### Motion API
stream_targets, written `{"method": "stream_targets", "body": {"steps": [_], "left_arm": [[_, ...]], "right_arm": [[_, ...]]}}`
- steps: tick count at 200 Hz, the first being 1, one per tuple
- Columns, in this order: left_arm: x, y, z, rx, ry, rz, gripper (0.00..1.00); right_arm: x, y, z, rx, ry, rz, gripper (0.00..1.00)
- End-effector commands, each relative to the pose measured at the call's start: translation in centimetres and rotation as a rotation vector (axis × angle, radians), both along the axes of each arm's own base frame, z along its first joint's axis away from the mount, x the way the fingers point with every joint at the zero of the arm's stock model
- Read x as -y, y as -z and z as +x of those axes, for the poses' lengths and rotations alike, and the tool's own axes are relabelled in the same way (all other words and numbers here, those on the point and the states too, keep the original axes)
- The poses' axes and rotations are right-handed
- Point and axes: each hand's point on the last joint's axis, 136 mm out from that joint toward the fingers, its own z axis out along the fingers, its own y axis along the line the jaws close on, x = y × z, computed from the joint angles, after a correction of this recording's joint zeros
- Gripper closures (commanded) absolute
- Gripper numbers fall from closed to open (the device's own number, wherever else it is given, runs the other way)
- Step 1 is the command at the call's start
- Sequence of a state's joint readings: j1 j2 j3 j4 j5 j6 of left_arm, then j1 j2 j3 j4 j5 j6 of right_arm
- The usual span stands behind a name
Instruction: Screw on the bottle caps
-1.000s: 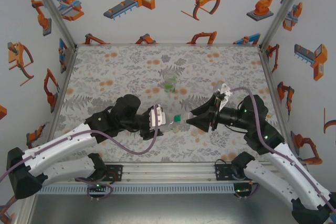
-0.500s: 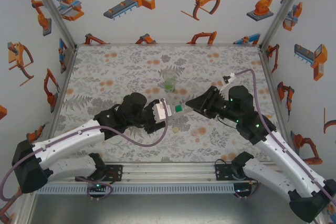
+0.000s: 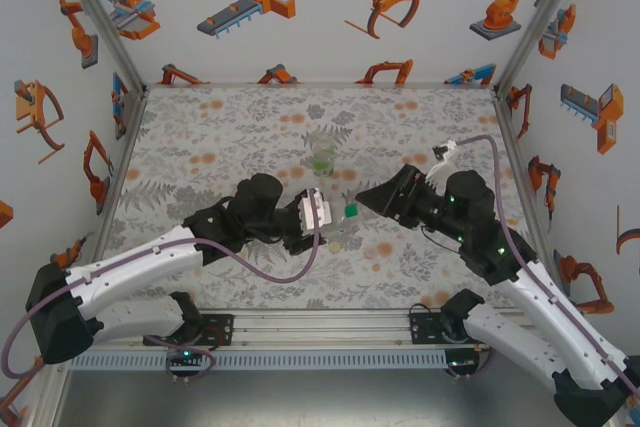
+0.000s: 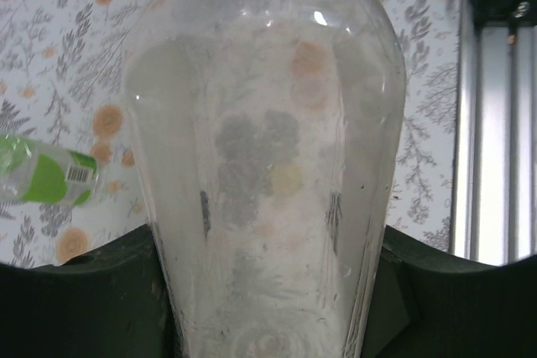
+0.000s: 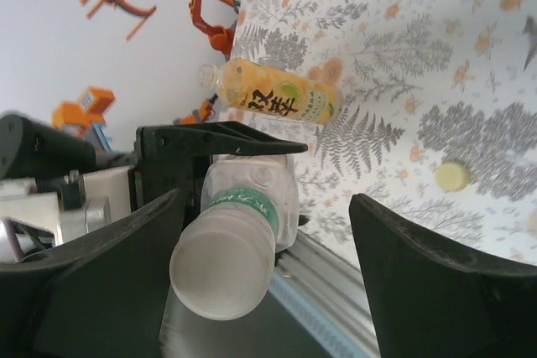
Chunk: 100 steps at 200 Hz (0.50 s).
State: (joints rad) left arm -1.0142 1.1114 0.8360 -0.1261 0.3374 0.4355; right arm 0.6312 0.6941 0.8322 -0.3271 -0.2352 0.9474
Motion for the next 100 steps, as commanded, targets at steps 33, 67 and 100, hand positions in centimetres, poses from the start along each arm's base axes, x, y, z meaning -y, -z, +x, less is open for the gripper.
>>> {"method": "stream_targets", "body": {"steps": [33, 67, 100], "left_arm": [[0.0, -3.2, -4.1, -0.034, 0.212, -0.07, 0.96], [-0.3, -3.2, -5.1, -0.065, 0.254, -0.061, 1.0], [-0.7, -3.1, -5.4, -0.07, 0.258, -0.05, 1.0]], "right_arm": [[-0.2, -7.0, -4.1, 0.571, -0.238, -0.162, 0.27], [-1.4, -8.2, -9.1, 0.838, -0.539, -0.247, 0.28], [-1.5, -7.9, -14.5, 1.093, -0.828, -0.254, 0.28]]}}
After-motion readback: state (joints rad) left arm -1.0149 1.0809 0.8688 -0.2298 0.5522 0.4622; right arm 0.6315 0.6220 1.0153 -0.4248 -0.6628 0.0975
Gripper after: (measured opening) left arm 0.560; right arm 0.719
